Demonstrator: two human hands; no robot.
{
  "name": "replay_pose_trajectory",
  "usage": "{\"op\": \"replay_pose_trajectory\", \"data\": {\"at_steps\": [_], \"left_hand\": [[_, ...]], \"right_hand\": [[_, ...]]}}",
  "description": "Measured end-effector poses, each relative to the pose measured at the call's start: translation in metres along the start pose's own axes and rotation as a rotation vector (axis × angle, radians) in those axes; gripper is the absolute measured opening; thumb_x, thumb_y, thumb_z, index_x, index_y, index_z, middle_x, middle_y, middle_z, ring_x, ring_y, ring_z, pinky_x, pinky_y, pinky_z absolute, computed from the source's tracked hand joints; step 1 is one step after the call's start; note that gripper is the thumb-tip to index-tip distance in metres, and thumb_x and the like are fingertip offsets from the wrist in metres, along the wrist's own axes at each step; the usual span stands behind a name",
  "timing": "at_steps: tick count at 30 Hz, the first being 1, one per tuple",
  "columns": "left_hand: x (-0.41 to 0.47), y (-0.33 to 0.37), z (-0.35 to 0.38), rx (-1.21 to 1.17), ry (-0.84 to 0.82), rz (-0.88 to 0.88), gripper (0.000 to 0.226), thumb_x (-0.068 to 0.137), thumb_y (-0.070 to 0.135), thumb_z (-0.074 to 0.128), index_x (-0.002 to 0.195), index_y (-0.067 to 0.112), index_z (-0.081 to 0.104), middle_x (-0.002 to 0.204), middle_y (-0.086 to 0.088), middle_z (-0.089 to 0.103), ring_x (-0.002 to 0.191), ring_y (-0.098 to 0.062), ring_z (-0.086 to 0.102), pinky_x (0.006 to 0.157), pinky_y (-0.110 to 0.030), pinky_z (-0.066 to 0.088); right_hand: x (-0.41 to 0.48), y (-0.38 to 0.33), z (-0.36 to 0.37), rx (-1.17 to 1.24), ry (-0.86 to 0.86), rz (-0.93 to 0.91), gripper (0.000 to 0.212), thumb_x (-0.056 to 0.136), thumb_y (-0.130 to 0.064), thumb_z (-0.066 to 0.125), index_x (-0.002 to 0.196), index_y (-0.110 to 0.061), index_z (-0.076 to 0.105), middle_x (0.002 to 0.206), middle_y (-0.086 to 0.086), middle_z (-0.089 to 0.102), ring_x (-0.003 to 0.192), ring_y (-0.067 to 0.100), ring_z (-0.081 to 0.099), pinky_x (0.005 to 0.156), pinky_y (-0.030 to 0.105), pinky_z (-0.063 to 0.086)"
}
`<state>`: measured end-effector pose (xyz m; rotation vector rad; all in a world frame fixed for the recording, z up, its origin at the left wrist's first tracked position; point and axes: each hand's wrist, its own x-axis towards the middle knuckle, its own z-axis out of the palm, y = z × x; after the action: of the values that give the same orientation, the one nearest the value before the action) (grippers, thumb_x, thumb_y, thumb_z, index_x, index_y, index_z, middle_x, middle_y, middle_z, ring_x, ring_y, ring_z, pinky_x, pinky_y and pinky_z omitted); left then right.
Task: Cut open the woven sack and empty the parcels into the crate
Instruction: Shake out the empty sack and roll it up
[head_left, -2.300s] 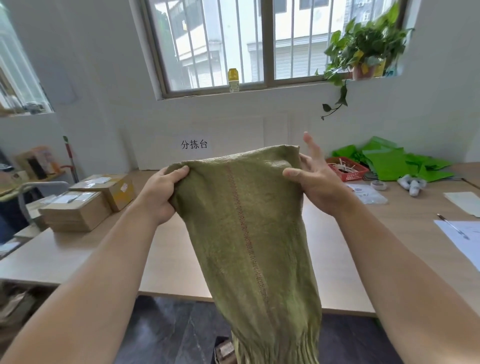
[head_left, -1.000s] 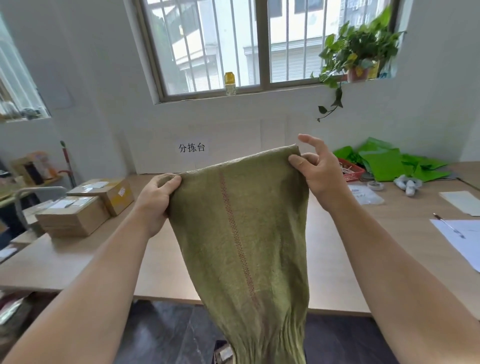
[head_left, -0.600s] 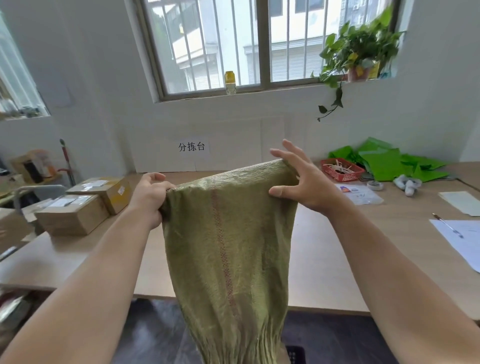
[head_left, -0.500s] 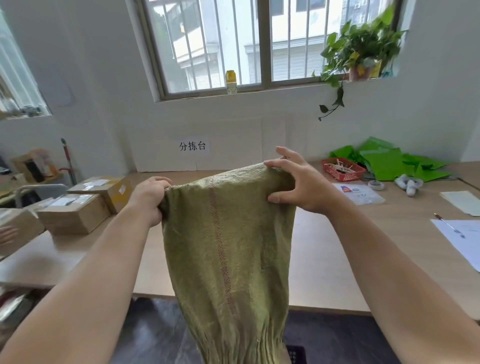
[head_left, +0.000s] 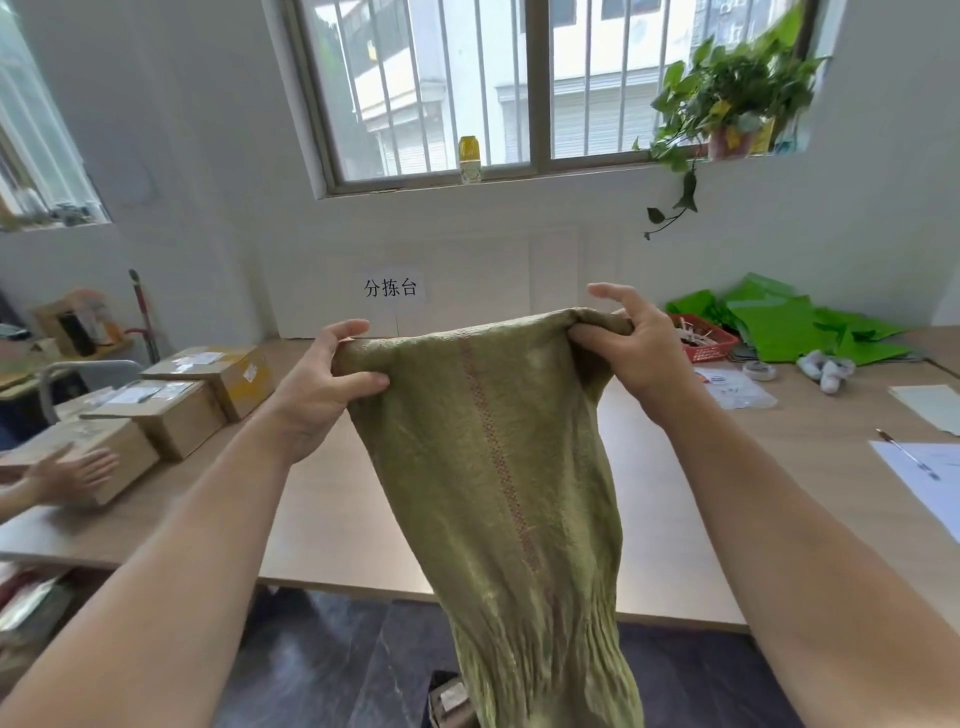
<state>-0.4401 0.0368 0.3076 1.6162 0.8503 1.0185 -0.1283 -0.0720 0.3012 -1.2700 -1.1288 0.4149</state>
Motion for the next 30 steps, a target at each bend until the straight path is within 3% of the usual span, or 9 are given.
{"op": "replay_pose_trajectory", "data": {"at_steps": [5, 9, 12, 14, 16, 18, 21, 26, 30], "left_hand": [[-0.001, -0.002, 0.007, -0.046, 0.084, -0.070, 0.017, 0.087, 0.018, 0.069, 0.103, 0.019, 0.063, 0.100, -0.002, 0.062, 0.096, -0.018, 0.059, 0.087, -0.044, 0.051], [0.003, -0.006, 0.006, -0.137, 0.155, -0.123, 0.017, 0.090, 0.022, 0.067, 0.106, 0.016, 0.066, 0.100, -0.002, 0.068, 0.095, -0.018, 0.061, 0.082, -0.039, 0.050], [0.008, -0.008, 0.002, -0.150, 0.235, -0.146, 0.023, 0.089, 0.031, 0.068, 0.107, 0.017, 0.065, 0.097, -0.001, 0.068, 0.087, -0.017, 0.061, 0.069, -0.032, 0.048], [0.012, -0.009, -0.001, -0.148, 0.262, -0.162, 0.041, 0.085, 0.039, 0.071, 0.115, 0.013, 0.062, 0.103, -0.005, 0.069, 0.087, -0.019, 0.063, 0.066, -0.032, 0.049], [0.015, -0.009, -0.003, -0.125, 0.285, -0.180, 0.049, 0.079, 0.045, 0.073, 0.115, 0.013, 0.061, 0.107, -0.009, 0.068, 0.090, -0.022, 0.063, 0.073, -0.038, 0.053], [0.017, -0.009, -0.003, -0.119, 0.323, -0.207, 0.035, 0.080, 0.043, 0.073, 0.103, 0.019, 0.060, 0.102, -0.008, 0.067, 0.088, -0.023, 0.062, 0.079, -0.043, 0.052], [0.018, -0.003, -0.001, -0.168, 0.354, -0.263, 0.022, 0.087, 0.034, 0.071, 0.089, 0.022, 0.053, 0.087, -0.004, 0.062, 0.073, -0.020, 0.059, 0.068, -0.038, 0.051], [0.015, 0.004, -0.005, -0.202, 0.346, -0.212, 0.022, 0.088, 0.035, 0.070, 0.086, 0.024, 0.051, 0.079, 0.001, 0.055, 0.063, -0.014, 0.052, 0.056, -0.031, 0.049], [0.006, 0.007, -0.001, -0.353, 0.197, -0.036, 0.033, 0.089, 0.020, 0.067, 0.118, 0.024, 0.051, 0.086, 0.002, 0.066, 0.070, -0.011, 0.065, 0.062, -0.029, 0.059]], "right_hand": [[-0.003, -0.005, 0.001, 0.258, 0.012, 0.013, 0.057, 0.083, -0.019, 0.078, 0.135, -0.021, 0.055, 0.100, 0.005, 0.063, 0.088, 0.013, 0.064, 0.073, 0.016, 0.054], [-0.007, -0.002, -0.005, 0.382, -0.149, 0.018, 0.082, 0.062, -0.036, 0.088, 0.132, -0.049, 0.048, 0.133, 0.019, 0.053, 0.116, 0.030, 0.062, 0.098, 0.041, 0.054], [-0.007, -0.003, -0.007, 0.315, -0.179, -0.013, 0.085, 0.079, -0.011, 0.080, 0.141, -0.051, 0.037, 0.144, 0.014, 0.044, 0.117, 0.025, 0.062, 0.100, 0.044, 0.054], [-0.009, -0.003, -0.008, 0.253, -0.208, -0.031, 0.090, 0.084, -0.003, 0.076, 0.145, -0.052, 0.030, 0.148, 0.005, 0.040, 0.113, 0.017, 0.063, 0.092, 0.033, 0.058], [-0.012, -0.005, -0.005, 0.171, -0.253, -0.059, 0.095, 0.083, -0.008, 0.078, 0.143, -0.058, 0.025, 0.150, -0.008, 0.032, 0.117, 0.009, 0.057, 0.089, 0.024, 0.056], [-0.013, -0.005, -0.004, 0.014, -0.276, -0.108, 0.098, 0.081, -0.016, 0.082, 0.139, -0.066, 0.022, 0.150, -0.015, 0.027, 0.131, 0.015, 0.046, 0.104, 0.032, 0.047], [-0.010, -0.004, -0.006, -0.253, -0.289, -0.174, 0.097, 0.078, -0.019, 0.084, 0.144, -0.060, 0.026, 0.161, -0.009, 0.022, 0.146, 0.018, 0.027, 0.115, 0.036, 0.028], [-0.006, 0.004, 0.001, -0.462, -0.130, -0.226, 0.056, 0.079, -0.017, 0.081, 0.131, -0.026, 0.062, 0.128, 0.004, 0.059, 0.113, 0.015, 0.052, 0.094, 0.018, 0.036], [-0.005, 0.011, -0.001, -0.248, -0.034, -0.115, 0.033, 0.085, -0.019, 0.076, 0.117, -0.025, 0.070, 0.098, -0.005, 0.069, 0.088, 0.007, 0.061, 0.080, 0.015, 0.049]]}}
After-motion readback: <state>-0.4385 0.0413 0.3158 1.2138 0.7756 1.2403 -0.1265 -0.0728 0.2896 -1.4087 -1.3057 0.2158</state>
